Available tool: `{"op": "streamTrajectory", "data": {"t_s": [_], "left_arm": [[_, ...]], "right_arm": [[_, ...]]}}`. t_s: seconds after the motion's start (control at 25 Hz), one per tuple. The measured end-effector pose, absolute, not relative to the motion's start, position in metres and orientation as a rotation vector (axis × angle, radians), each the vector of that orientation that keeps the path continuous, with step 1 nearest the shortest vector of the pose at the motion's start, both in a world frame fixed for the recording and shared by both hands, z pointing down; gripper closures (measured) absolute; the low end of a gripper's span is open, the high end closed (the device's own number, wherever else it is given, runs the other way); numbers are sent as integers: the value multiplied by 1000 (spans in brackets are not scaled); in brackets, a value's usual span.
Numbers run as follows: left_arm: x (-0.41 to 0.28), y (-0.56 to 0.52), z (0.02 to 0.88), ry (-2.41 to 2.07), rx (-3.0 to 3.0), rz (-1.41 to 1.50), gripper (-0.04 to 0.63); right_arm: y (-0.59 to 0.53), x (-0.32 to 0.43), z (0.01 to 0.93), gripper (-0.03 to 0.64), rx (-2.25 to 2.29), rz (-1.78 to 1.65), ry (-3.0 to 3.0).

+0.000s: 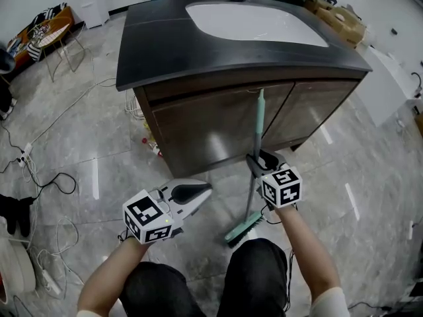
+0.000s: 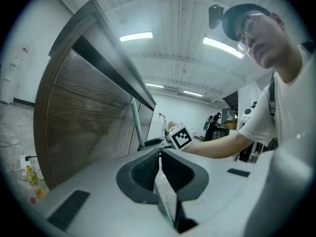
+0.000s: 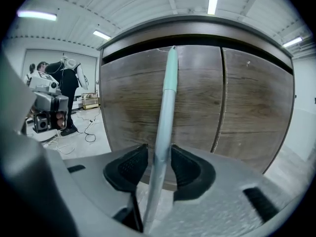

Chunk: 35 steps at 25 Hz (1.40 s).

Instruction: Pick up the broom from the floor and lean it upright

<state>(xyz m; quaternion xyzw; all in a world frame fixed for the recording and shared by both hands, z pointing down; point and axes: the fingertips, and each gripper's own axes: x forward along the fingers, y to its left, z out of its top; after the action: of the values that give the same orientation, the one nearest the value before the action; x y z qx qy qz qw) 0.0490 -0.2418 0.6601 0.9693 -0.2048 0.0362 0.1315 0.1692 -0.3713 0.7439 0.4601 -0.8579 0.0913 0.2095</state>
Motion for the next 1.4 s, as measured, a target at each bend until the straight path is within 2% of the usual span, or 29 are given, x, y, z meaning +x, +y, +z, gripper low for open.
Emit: {"op": "streamTrajectory", "data": {"t_s": [0.2, 0.56, 0.96, 1.4], "left_arm": [[48, -247, 656, -592, 2786, 28, 581], [47, -238, 670, -559, 2763, 63, 581], [37, -219, 691, -467, 2717, 123, 581], [40, -219, 733, -497, 2748, 218, 581]], "right_arm": [[-371, 169, 734, 462, 1272, 182, -2406], [-342, 173, 706, 453, 1278, 50, -2487], [-323, 155, 718, 531, 1179, 40, -2586], [-294, 165, 774, 618, 1152, 169, -2671]]}}
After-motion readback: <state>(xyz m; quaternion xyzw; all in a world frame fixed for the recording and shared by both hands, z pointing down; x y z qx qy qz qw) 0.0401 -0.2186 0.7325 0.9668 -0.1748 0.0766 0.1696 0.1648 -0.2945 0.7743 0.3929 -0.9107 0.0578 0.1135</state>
